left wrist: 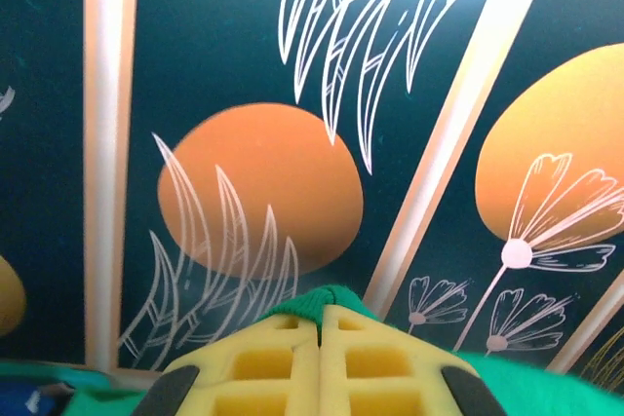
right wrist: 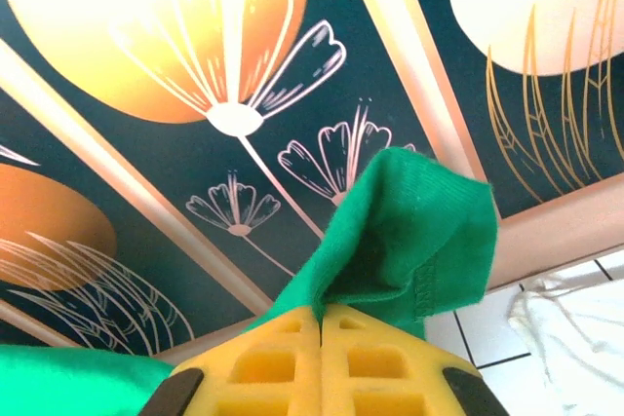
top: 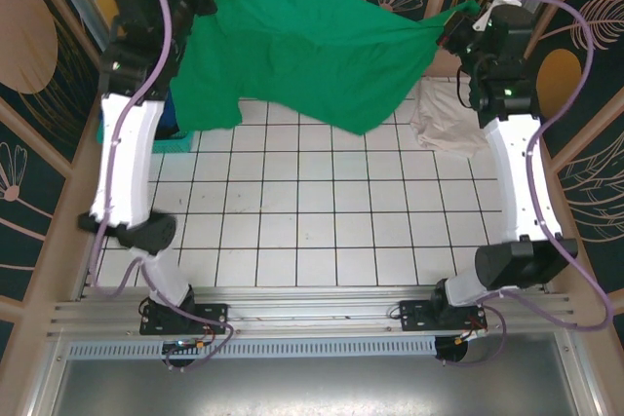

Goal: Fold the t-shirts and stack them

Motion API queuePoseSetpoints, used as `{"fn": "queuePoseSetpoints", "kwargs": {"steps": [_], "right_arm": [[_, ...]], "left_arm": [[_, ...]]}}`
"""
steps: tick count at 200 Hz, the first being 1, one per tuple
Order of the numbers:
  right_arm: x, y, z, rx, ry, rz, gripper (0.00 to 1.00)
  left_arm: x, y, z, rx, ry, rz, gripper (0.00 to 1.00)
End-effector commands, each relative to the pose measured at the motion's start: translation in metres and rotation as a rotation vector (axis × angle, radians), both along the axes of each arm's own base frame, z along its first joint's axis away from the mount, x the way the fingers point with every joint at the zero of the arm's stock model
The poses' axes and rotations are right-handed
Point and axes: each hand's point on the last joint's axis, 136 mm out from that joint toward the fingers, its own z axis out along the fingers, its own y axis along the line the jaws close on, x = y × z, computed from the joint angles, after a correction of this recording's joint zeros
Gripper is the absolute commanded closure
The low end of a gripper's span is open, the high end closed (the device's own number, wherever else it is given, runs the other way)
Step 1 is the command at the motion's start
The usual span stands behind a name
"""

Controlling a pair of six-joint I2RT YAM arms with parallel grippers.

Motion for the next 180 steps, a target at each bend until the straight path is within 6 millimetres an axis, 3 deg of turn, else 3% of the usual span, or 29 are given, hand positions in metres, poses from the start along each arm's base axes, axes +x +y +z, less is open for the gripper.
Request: {"fn": "queuePoseSetpoints", "kwargs": {"steps": [1,15,37,58,64,71,82,102,124,150,160,180], "right_arm": [[-0.036,-0.002,-0.023,0.007,0.004,0.01,1.0],[-0.058,0.003,-0.071,0.032,0.044,0.046,1.0],[-0.088,0.01,-0.175,0.102,0.21,0.08,1.0],[-0.115,0.013,-0.264,0.124,0.397,0.079,1.0],[-0.121,0.009,-0.285,0.121,0.442,0.054,1.0],[-0.127,0.005,-0.308,0.118,0.492,0.03,1.0],[-0.133,0.003,-0.331,0.119,0.546,0.016,1.0],[-0.134,0.007,-0.347,0.133,0.595,0.032,1.0],[-0.127,0.008,-0.332,0.121,0.567,0.036,1.0],[-0.118,0.007,-0.311,0.093,0.524,0.04,1.0],[-0.117,0.007,-0.314,0.082,0.541,0.041,1.0],[-0.118,0.001,-0.325,0.059,0.589,0.009,1.0]], "left_arm": [[-0.044,0.013,-0.035,0.022,-0.019,-0.012,1.0],[-0.056,0.014,-0.1,-0.031,0.048,-0.024,1.0],[-0.062,0.014,-0.216,-0.087,0.256,-0.014,1.0],[-0.054,0.014,-0.294,-0.062,0.401,0.017,1.0],[-0.048,0.017,-0.312,-0.031,0.44,0.045,0.95],[-0.04,0.023,-0.33,0.005,0.484,0.09,0.8],[-0.026,0.028,-0.356,0.052,0.561,0.146,0.64],[-0.006,0.029,-0.389,0.099,0.696,0.196,0.59],[-0.012,0.017,-0.398,0.038,0.759,0.147,0.43],[-0.064,-0.011,-0.408,-0.131,0.751,-0.034,0.27],[-0.09,-0.025,-0.416,-0.142,0.753,-0.095,0.18],[-0.136,-0.047,-0.444,-0.115,0.825,-0.146,0.18]]}}
